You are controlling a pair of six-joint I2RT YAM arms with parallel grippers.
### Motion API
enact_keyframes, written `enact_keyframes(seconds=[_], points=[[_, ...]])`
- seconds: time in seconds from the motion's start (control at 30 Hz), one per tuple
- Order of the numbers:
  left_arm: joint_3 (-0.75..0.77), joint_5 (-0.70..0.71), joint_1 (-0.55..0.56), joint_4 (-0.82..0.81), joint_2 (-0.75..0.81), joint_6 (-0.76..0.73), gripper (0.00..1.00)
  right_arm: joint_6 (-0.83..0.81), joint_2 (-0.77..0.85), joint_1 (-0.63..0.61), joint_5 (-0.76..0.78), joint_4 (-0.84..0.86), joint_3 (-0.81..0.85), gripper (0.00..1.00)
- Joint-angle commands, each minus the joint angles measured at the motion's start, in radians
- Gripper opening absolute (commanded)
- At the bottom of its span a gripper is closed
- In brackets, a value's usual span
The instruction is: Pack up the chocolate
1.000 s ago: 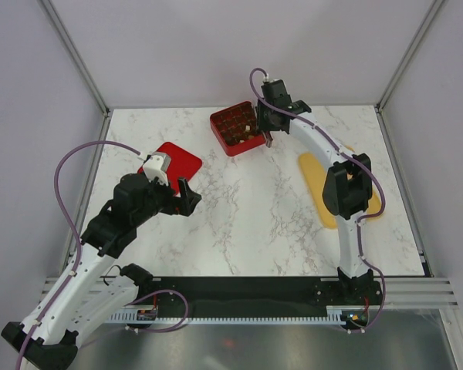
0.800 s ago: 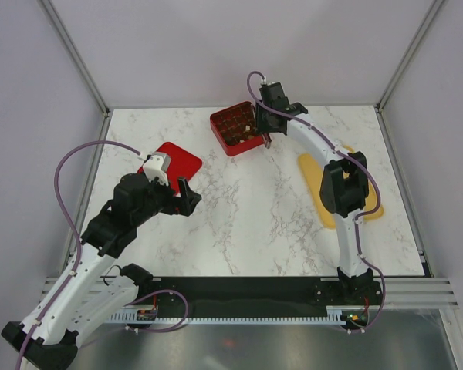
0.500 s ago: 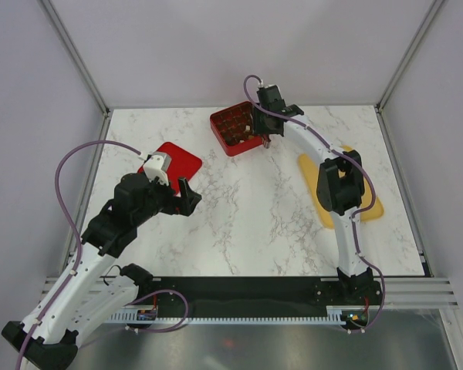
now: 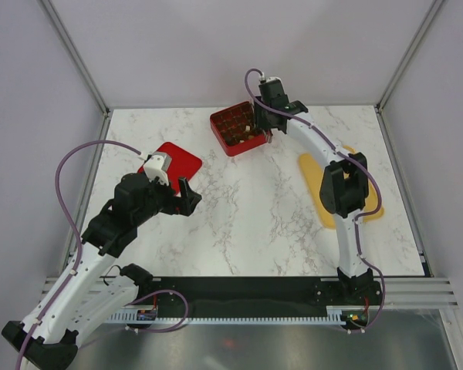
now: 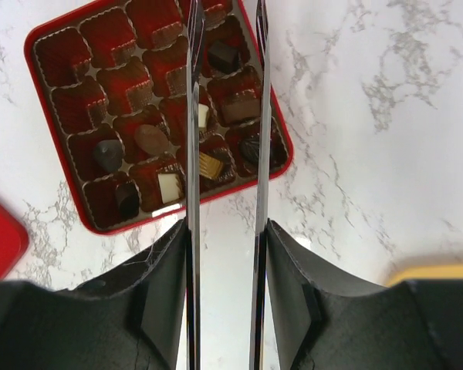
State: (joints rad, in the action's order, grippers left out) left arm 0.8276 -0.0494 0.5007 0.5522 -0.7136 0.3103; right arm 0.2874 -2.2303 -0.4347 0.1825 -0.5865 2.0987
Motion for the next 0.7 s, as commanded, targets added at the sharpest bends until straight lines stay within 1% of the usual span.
enact_keyframes(seconds=[0.0, 0.03, 0.07, 0.1, 0.13, 0.17, 0.2, 0.23, 0.27, 0.3, 0.33, 0.37, 0.4, 0.47, 0.53, 0.57, 0.6, 0.67], points=[[0.011, 0.016, -0.004, -0.008, 0.006, -0.037, 1.0, -0.008, 0.216, -0.002, 0.07, 0.024, -0.041, 0.49], [0.011, 0.01, -0.004, -0.009, 0.008, -0.037, 1.0, -0.002, 0.248, -0.001, 0.083, 0.004, -0.069, 0.5], [0.01, 0.008, -0.004, -0.008, 0.008, -0.037, 1.0, 0.004, 0.285, 0.001, 0.093, -0.007, -0.135, 0.5], [0.011, 0.006, -0.004, -0.008, 0.011, -0.037, 1.0, 0.012, 0.355, 0.002, 0.115, -0.018, -0.172, 0.49], [0.01, 0.003, -0.004, -0.008, 0.011, -0.037, 1.0, 0.027, 0.392, 0.004, 0.129, -0.047, -0.21, 0.5], [0.011, 0.003, -0.004, -0.008, 0.011, -0.037, 1.0, 0.039, 0.428, 0.008, 0.143, -0.068, -0.282, 0.49], [0.01, 0.002, -0.004, -0.008, 0.016, -0.037, 1.0, 0.05, 0.496, 0.013, 0.15, -0.09, -0.319, 0.49], [0.01, 0.0, -0.004, -0.008, 0.017, -0.037, 1.0, 0.077, 0.53, 0.023, 0.152, -0.131, -0.357, 0.49], [0.01, -0.001, -0.004, -0.009, 0.017, -0.037, 1.0, 0.087, 0.566, 0.03, 0.144, -0.148, -0.44, 0.49], [0.011, -0.003, -0.002, -0.008, 0.017, -0.037, 1.0, 0.104, 0.634, 0.034, 0.141, -0.168, -0.48, 0.49], [0.01, -0.006, -0.004, -0.008, 0.016, -0.037, 1.0, 0.117, 0.667, 0.043, 0.14, -0.209, -0.52, 0.5], [0.01, -0.006, -0.002, -0.008, 0.016, -0.037, 1.0, 0.146, 0.698, 0.048, 0.141, -0.234, -0.595, 0.49], [0.011, -0.009, -0.004, -0.008, 0.016, -0.037, 1.0, 0.165, 0.757, 0.05, 0.147, -0.258, -0.63, 0.5], [0.011, -0.012, -0.002, -0.009, 0.016, -0.036, 1.0, 0.206, 0.813, 0.068, 0.146, -0.326, -0.737, 0.49], [0.013, -0.018, -0.002, -0.009, 0.016, -0.037, 1.0, 0.222, 0.885, 0.092, 0.146, -0.38, -0.801, 0.49], [0.013, -0.021, -0.002, -0.012, 0.019, -0.036, 1.0, 0.226, 0.911, 0.102, 0.152, -0.394, -0.857, 0.49], [0.015, -0.023, -0.002, -0.014, 0.017, -0.036, 1.0, 0.228, 0.96, 0.112, 0.153, -0.404, -0.88, 0.49], [0.013, -0.03, -0.002, -0.014, 0.016, -0.034, 1.0, 0.23, 1.004, 0.151, 0.144, -0.421, -0.942, 0.5]])
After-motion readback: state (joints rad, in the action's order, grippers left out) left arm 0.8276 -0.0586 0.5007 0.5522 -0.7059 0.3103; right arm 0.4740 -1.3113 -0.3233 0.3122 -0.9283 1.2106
